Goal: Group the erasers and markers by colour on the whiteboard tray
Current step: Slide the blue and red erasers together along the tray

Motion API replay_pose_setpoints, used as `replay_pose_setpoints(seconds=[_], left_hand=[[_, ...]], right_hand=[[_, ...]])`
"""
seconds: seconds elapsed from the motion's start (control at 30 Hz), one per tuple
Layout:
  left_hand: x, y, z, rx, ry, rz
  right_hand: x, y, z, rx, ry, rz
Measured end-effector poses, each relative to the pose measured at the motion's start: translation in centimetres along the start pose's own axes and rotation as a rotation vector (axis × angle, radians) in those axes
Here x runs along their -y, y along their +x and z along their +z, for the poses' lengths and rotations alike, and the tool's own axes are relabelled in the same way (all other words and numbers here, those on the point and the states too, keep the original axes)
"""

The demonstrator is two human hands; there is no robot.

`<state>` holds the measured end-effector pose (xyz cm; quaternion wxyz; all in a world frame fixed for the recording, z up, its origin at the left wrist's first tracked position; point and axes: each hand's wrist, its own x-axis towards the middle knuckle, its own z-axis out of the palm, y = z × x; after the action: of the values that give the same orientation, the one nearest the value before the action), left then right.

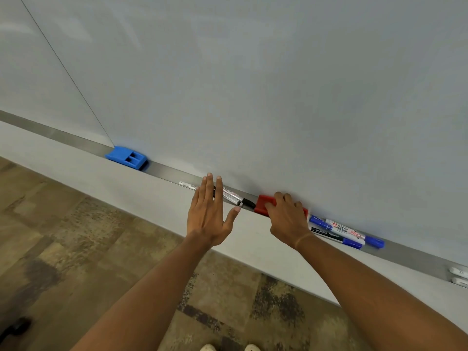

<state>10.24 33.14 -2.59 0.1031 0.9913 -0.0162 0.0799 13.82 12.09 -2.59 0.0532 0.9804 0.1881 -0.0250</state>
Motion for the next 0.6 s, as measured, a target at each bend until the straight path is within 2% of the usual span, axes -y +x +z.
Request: replay_pose_setpoints(seconds=[0.33, 0.6], left_hand=[[0.5, 0.6, 0.1, -0.017, 0.007, 0.010], [1.1, 1.0, -0.1, -0.054, 0.004, 0.003]], right_hand=[[0.2, 0.1, -0.4, -0.005, 0.049, 0.013], [1.3, 0.9, -2.3, -0.149, 0.138, -0.030]])
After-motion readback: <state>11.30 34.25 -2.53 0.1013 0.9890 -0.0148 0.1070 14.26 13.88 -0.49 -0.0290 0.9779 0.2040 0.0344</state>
